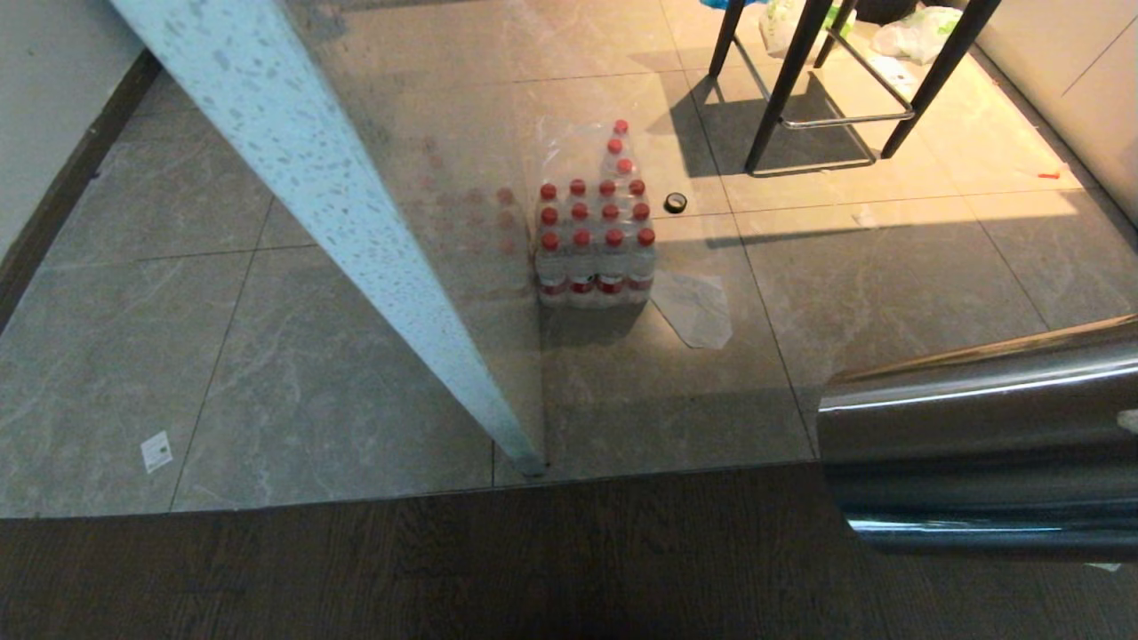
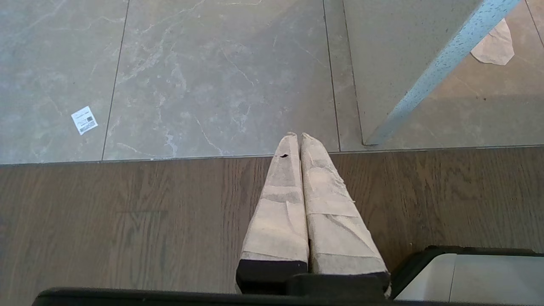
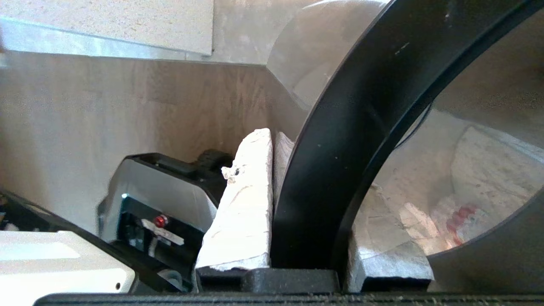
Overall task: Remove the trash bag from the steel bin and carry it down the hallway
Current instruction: Place the outer trash can on the ground
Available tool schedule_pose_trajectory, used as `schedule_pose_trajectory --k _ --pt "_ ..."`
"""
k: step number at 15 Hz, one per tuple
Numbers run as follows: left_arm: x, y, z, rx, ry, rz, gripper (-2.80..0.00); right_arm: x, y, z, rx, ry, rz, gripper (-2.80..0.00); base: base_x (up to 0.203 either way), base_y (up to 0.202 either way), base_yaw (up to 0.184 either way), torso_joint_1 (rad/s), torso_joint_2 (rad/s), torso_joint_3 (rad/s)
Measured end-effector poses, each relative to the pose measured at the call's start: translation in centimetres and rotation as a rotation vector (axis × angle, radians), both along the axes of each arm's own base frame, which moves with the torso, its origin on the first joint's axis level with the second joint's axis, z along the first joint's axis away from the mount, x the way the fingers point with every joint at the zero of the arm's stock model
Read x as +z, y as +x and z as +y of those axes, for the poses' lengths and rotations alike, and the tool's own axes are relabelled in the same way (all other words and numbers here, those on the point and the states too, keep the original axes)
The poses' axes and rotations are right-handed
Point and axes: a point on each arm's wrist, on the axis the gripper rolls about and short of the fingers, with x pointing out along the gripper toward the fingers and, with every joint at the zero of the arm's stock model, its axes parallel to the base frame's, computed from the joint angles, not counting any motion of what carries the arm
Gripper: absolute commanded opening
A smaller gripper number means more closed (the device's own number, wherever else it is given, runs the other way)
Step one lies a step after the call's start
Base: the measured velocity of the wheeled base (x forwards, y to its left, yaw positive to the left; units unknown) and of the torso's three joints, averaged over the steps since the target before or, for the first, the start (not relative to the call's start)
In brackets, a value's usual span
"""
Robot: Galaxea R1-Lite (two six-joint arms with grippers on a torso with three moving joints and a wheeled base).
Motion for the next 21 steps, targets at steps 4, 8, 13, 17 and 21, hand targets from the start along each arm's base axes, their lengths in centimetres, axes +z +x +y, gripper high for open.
schedule_pose_trajectory --k 4,8,13,17,21 --pt "0.0 0.0 0.0 0.001 0.000 0.000 -2.80 -2.6 3.2 -3.3 0.002 0.041 0.017 -2.80 0.000 0.000 0.000 0.000 0.00 0.000" --pt "0.0 0.0 0.0 0.000 0.000 0.000 -2.80 -3.9 4.8 -5.1 0.012 0.125 0.019 -2.80 0.000 0.000 0.000 0.000 0.00 0.000" --pt "0.0 0.0 0.0 0.001 0.000 0.000 -2.80 -3.7 7.4 -8.2 -0.001 0.074 -0.003 -2.80 0.000 0.000 0.000 0.000 0.00 0.000" --pt "0.0 0.0 0.0 0.000 0.000 0.000 -2.80 -4.1 8.3 -9.0 -0.006 0.074 0.015 -2.80 0.000 0.000 0.000 0.000 0.00 0.000" --pt "0.0 0.0 0.0 0.000 0.000 0.000 -2.80 -4.8 9.8 -6.5 0.041 0.057 0.103 -2.80 0.000 0.000 0.000 0.000 0.00 0.000"
